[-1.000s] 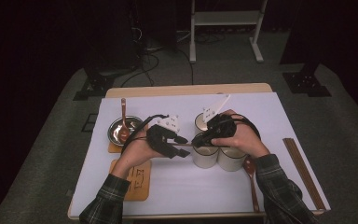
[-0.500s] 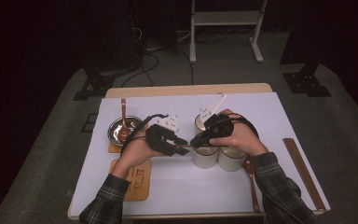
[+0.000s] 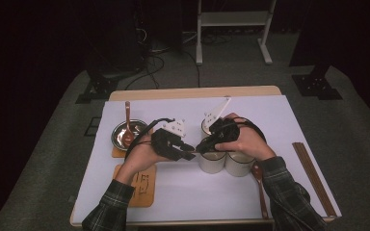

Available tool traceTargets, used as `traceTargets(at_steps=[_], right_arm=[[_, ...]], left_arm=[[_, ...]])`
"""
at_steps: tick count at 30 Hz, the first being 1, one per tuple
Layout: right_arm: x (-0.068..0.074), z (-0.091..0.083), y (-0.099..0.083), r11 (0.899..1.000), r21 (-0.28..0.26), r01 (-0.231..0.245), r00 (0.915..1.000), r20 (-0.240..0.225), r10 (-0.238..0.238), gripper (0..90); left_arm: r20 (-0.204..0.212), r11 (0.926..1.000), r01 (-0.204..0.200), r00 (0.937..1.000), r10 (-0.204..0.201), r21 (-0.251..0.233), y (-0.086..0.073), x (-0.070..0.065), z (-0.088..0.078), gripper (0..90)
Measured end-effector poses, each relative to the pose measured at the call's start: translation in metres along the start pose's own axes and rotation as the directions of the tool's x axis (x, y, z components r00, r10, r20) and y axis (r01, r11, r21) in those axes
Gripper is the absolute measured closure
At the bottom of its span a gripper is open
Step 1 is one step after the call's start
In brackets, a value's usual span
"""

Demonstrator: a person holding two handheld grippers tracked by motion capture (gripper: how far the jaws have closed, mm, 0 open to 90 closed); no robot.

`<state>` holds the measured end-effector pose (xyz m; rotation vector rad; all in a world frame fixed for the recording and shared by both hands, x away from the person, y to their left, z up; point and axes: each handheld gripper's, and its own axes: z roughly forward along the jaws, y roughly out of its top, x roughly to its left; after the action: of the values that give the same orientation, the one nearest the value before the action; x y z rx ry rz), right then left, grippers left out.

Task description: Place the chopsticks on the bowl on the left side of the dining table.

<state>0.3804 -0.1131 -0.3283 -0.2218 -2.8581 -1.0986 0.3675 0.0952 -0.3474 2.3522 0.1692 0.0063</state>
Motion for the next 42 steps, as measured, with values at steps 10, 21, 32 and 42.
traceTargets(at_steps=[10, 21, 32, 42], right_arm=[[0.0013, -0.0001, 0.0029, 1.0, 0.004, 0.012, 0.9999, -0.006, -0.012, 85.5], [0.0013, -0.0007, 0.0035, 1.0, -0.002, 0.012, 0.9998, -0.013, -0.012, 85.5], [-0.0008, -0.0012, 0.0014, 1.0, -0.015, 0.008, 0.9995, -0.03, -0.008, 84.1], [-0.002, 0.0, 0.0006, 1.0, -0.027, 0.008, 0.9996, -0.026, -0.009, 74.2]], left_arm=[[0.003, 0.9998, 0.001, 1.0, -0.001, 0.019, 0.0007, 0.0004, 0.0005, 76.7], [0.016, 0.9997, 0.005, 0.9999, -0.006, 0.022, 0.0006, 0.0012, 0.0003, 81.1], [0.044, 0.9998, -0.002, 0.999, 0.001, 0.022, 0.0006, 0.0008, 0.001, 85.0], [0.05, 0.9995, 0.002, 0.9987, -0.003, 0.031, 0.0005, 0.0006, 0.0018, 85.1]])
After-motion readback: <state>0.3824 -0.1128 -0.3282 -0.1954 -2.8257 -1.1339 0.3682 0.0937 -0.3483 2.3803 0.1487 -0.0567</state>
